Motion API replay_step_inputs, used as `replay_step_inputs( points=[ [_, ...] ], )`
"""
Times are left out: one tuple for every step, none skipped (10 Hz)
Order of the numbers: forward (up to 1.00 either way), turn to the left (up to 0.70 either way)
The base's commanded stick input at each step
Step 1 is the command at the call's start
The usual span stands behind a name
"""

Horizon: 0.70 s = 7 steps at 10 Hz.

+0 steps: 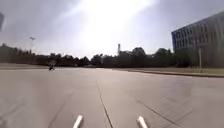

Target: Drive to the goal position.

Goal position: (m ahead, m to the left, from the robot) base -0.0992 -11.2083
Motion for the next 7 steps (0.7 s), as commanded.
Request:
replay_step_inputs(
  points=[
    [0.99, 0.00],
    [0.99, 0.00],
    [0.99, 0.00],
    [0.99, 0.00],
    [0.99, 0.01],
    [0.99, 0.13],
    [0.99, 0.35]
  ],
)
